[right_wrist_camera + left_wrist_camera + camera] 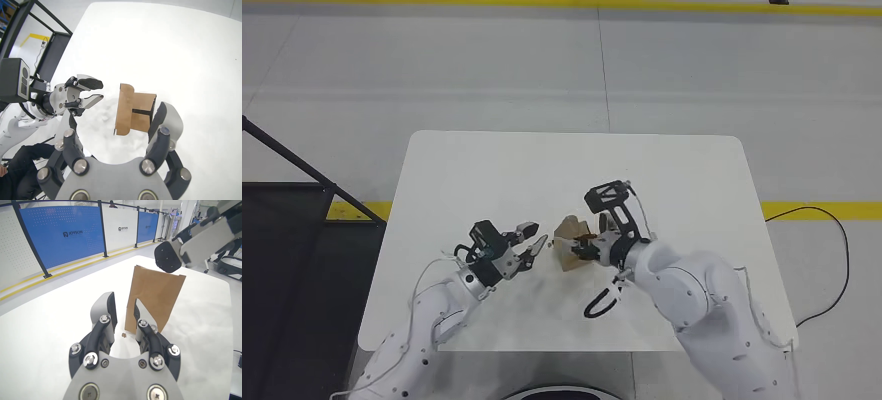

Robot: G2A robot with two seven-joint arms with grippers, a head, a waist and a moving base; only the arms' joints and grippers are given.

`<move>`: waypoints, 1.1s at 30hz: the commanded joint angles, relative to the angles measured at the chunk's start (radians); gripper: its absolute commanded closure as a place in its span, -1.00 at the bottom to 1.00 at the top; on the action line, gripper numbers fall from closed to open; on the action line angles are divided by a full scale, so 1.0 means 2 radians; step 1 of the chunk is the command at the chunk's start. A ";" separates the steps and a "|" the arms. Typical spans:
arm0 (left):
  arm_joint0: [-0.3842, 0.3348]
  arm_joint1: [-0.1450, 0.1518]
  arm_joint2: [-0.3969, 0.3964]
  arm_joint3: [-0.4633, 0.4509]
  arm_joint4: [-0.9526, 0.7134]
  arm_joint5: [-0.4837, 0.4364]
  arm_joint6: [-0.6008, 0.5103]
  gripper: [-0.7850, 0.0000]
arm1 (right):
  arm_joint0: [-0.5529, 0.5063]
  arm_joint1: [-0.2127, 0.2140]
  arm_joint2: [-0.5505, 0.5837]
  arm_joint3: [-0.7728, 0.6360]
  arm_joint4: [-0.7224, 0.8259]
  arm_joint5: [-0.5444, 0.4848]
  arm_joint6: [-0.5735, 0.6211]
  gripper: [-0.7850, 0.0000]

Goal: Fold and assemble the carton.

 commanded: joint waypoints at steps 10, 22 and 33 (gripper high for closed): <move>0.002 0.001 -0.008 -0.002 -0.010 0.002 0.002 0.18 | -0.064 0.011 0.096 0.112 0.151 -0.196 -0.116 -1.00; -0.001 -0.001 -0.007 -0.004 -0.019 0.005 -0.001 0.16 | -0.013 0.005 0.064 0.271 0.238 -0.318 -0.128 -1.00; -0.005 -0.001 -0.008 0.002 -0.026 0.003 -0.005 0.18 | -0.026 0.006 0.049 0.273 0.229 -0.345 -0.158 -1.00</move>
